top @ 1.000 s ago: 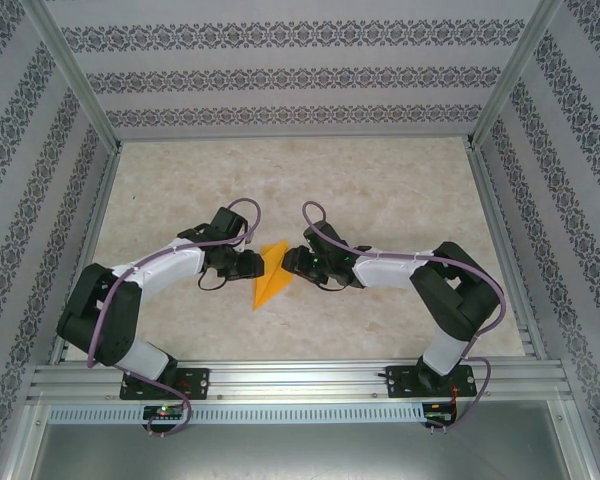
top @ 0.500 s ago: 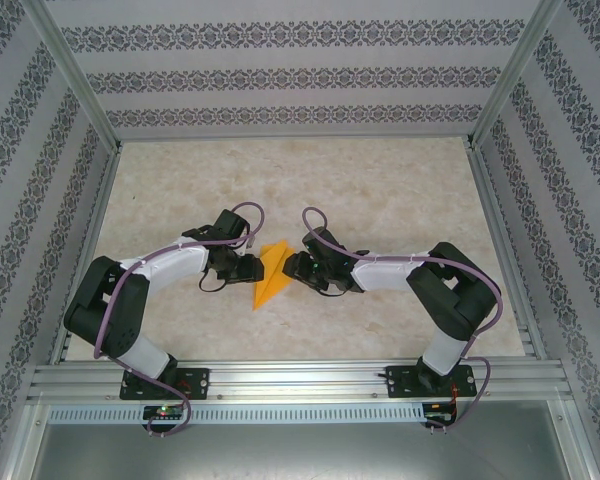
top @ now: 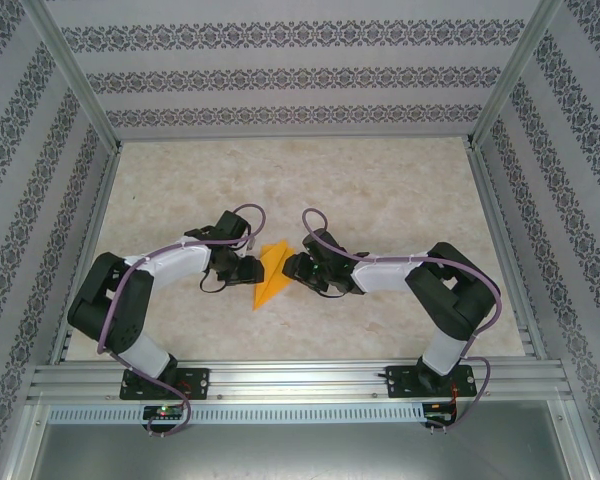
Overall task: Fold a paper plane with a square sheet of paper (pick it up from the middle)
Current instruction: Turn over the paper at the center of the table.
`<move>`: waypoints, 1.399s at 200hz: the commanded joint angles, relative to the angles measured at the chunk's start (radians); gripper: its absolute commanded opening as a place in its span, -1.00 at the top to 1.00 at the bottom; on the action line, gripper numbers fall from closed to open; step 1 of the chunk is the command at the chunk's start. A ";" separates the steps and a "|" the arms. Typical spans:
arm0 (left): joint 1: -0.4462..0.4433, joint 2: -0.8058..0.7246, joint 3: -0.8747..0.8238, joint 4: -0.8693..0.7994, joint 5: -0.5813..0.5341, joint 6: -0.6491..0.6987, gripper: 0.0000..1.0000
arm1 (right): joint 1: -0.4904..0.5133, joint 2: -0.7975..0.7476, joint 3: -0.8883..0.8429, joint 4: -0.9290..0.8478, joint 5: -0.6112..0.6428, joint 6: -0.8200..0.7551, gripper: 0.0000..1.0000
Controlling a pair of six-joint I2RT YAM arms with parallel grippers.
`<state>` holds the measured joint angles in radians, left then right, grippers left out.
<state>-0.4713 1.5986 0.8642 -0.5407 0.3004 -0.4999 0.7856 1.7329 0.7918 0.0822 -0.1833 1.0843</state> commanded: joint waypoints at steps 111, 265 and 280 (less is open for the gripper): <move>0.008 0.078 -0.012 0.048 0.064 0.023 0.22 | 0.020 0.056 0.017 0.086 -0.027 0.040 0.16; -0.002 0.119 -0.002 0.081 0.152 0.018 0.22 | 0.018 0.017 -0.034 0.145 0.004 0.072 0.18; -0.003 0.124 0.001 0.083 0.160 0.018 0.23 | 0.016 0.029 -0.036 0.171 -0.008 0.080 0.20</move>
<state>-0.4580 1.6512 0.8711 -0.5411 0.3370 -0.4973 0.8032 1.7344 0.7734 0.1543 -0.1715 1.1332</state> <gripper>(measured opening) 0.390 0.406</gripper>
